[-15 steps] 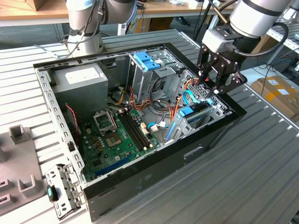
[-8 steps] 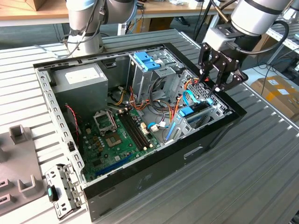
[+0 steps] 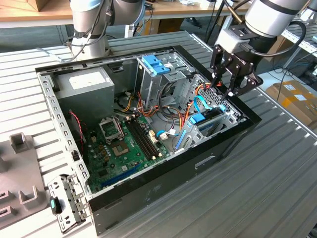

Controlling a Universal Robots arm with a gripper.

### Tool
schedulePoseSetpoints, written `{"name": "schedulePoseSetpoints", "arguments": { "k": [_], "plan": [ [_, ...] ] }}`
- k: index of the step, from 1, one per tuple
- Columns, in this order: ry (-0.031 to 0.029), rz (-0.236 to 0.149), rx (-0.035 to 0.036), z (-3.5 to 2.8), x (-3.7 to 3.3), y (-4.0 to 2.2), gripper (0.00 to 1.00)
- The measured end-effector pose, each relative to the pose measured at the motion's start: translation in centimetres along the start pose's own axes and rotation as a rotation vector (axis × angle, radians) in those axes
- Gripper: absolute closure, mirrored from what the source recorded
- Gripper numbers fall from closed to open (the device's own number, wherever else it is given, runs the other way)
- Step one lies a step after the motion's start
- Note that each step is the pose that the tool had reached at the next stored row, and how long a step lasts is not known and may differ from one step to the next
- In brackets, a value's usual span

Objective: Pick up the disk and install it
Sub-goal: 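Insert the second disk wire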

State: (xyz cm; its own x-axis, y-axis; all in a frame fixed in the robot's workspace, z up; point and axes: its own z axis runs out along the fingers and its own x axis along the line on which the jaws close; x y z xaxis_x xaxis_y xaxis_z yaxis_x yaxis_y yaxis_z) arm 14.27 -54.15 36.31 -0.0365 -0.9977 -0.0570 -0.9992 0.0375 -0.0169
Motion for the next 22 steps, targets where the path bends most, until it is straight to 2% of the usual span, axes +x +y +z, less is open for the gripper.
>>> {"name": "schedulePoseSetpoints", "arguments": {
  "k": [8, 15, 22],
  "plan": [
    [-0.0005, -0.018, -0.001, 0.03, -0.34, -0.82, 0.47],
    [-0.0006, -0.026, -0.0015, 0.03, -0.39, -0.87, 0.47],
    [-0.0025, -0.138, -0.0079, 0.05, -0.4, -0.91, 0.47]
  ]
}}
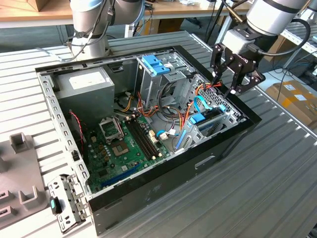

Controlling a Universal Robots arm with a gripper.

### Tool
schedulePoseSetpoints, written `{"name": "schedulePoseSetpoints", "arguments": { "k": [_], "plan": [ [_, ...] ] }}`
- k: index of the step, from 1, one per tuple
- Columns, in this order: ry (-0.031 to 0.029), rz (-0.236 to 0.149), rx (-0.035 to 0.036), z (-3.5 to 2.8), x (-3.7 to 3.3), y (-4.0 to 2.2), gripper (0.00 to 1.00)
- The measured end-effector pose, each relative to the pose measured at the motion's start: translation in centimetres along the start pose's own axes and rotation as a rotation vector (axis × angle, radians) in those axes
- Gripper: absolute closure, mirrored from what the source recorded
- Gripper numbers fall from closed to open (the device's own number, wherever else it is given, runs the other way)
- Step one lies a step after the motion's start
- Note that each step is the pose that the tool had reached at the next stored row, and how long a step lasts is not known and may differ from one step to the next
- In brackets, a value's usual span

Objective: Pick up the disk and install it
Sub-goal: 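Insert the second disk wire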

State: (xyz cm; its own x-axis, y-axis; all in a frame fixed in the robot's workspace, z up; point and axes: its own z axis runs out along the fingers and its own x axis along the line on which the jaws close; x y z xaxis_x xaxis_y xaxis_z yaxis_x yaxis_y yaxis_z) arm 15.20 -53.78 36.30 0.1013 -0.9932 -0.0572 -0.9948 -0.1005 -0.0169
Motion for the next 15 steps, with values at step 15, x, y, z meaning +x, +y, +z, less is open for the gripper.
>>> {"name": "schedulePoseSetpoints", "arguments": {
  "k": [15],
  "plan": [
    [-0.0048, -0.289, -0.0165, 0.27, 0.05, -0.47, 0.47]
  ]
}}
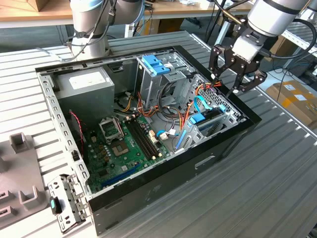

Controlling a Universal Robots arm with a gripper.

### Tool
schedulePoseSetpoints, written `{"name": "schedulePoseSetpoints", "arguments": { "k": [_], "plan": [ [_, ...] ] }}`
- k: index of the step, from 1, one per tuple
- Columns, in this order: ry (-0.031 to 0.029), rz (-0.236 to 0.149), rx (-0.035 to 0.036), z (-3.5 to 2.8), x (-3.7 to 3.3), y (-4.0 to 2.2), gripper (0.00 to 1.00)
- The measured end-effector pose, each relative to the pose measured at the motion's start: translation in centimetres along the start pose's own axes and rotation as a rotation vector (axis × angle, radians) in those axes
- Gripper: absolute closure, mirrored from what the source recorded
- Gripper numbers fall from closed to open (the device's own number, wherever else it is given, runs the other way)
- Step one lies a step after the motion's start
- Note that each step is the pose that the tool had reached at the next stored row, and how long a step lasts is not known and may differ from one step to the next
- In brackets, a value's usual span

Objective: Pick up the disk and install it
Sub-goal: 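Insert the second disk wire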

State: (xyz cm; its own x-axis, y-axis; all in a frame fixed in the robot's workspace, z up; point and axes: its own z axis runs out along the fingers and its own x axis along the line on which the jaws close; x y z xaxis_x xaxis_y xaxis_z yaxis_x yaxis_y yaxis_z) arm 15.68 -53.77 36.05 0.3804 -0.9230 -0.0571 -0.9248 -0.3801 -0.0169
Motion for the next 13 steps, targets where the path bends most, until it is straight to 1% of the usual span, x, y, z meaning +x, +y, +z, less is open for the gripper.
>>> {"name": "schedulePoseSetpoints", "arguments": {
  "k": [5, 6, 8, 11, 12, 13],
  "plan": [
    [-0.001, -0.063, -0.0036, 0.06, 0.01, -0.05, 0.47],
    [-0.0016, -0.088, -0.005, 0.08, 0.01, -0.07, 0.47],
    [-0.002, -0.112, -0.0064, 0.1, 0.02, -0.09, 0.47],
    [-0.0031, -0.179, -0.0102, 0.16, 0.04, -0.15, 0.47],
    [-0.0036, -0.213, -0.0121, 0.19, 0.06, -0.19, 0.47],
    [-0.0038, -0.225, -0.0128, 0.2, 0.07, -0.21, 0.47]
  ]
}}
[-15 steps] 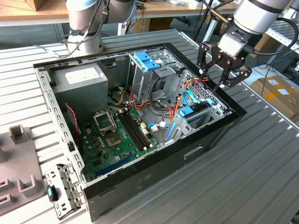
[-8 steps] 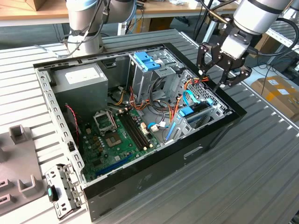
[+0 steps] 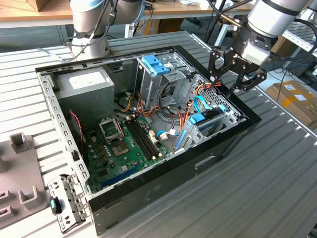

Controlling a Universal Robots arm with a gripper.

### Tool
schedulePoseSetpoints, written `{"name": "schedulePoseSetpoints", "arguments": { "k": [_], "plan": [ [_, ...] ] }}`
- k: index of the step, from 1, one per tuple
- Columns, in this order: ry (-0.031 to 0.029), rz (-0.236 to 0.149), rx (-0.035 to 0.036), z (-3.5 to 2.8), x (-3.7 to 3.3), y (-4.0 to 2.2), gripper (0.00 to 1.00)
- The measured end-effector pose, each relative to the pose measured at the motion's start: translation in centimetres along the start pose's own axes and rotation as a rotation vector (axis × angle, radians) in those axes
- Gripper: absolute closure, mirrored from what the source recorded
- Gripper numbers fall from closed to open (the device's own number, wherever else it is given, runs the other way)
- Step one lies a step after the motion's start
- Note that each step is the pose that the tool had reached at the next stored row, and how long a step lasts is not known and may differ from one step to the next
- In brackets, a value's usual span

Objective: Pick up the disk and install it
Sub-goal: 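Insert the second disk wire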

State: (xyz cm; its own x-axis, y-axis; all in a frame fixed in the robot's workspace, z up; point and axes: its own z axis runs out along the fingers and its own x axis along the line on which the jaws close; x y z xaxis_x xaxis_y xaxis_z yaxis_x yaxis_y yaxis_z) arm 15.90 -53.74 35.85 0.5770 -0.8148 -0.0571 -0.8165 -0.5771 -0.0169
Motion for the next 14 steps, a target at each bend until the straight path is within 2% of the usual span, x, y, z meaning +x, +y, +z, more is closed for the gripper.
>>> {"name": "schedulePoseSetpoints", "arguments": {
  "k": [11, 14],
  "plan": [
    [-0.0022, -0.131, -0.0075, 0.1, 0.13, -0.17, 0.47],
    [-0.0024, -0.146, -0.0084, 0.11, 0.14, -0.19, 0.47]
  ]
}}
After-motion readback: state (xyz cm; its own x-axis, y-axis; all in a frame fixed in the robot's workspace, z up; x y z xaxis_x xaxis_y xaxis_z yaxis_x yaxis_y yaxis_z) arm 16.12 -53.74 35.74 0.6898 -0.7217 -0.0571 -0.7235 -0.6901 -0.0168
